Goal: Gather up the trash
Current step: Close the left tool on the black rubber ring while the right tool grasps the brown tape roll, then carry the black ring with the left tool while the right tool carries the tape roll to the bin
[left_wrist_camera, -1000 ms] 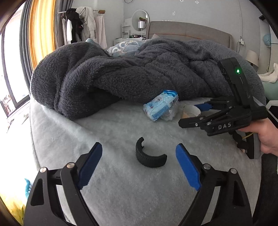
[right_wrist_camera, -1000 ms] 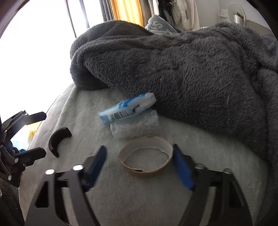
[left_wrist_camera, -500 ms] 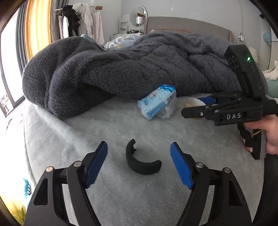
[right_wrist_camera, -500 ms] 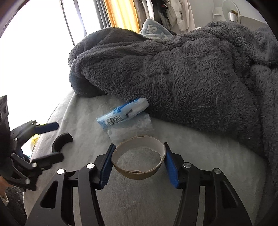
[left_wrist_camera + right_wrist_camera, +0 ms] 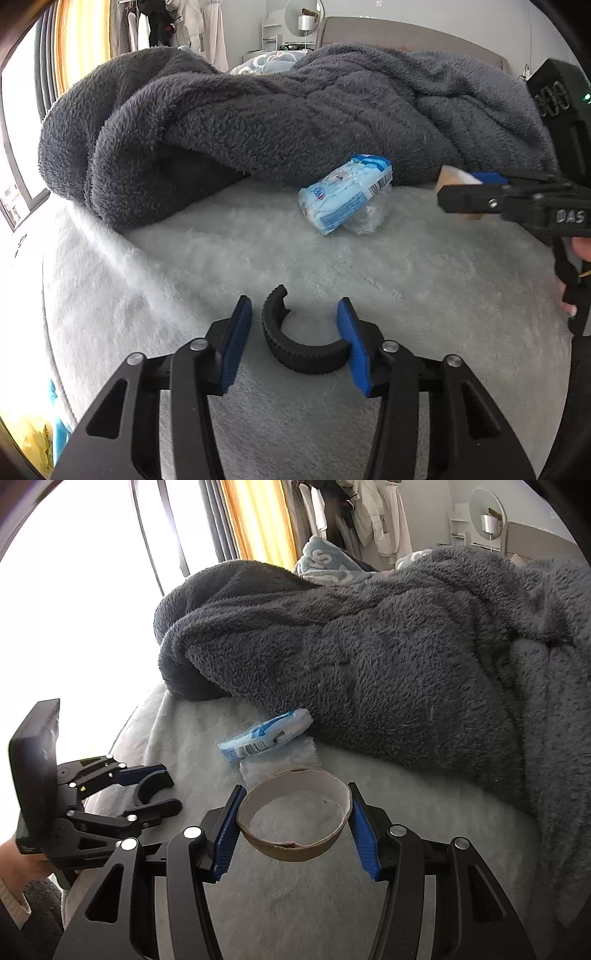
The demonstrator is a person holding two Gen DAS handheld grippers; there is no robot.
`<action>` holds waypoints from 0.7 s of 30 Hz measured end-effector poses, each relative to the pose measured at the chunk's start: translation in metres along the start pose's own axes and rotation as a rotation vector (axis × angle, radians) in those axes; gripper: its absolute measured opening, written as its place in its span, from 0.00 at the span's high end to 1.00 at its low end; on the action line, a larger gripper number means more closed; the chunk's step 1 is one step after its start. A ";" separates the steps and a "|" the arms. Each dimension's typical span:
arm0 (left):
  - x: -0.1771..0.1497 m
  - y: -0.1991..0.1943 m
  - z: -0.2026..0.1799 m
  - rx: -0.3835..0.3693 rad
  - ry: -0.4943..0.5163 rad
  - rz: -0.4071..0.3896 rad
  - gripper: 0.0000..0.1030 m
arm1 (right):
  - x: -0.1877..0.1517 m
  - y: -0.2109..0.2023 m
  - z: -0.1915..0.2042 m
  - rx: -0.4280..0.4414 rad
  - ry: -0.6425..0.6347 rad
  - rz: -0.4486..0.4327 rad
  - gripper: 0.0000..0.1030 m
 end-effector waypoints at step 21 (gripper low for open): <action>-0.001 -0.057 0.040 0.106 -0.268 -0.093 0.64 | 0.016 -0.017 0.072 0.051 -0.023 0.009 0.47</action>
Point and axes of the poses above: each gripper's, at about its wrist camera, not at the fingertips, and y roughly the way its jaws point, z to its left, x to its top, the point moved 6 cm from there along y, roughly the way its jaws point, and after that the axes turned 12 degrees about -y, right-handed, at the moved point
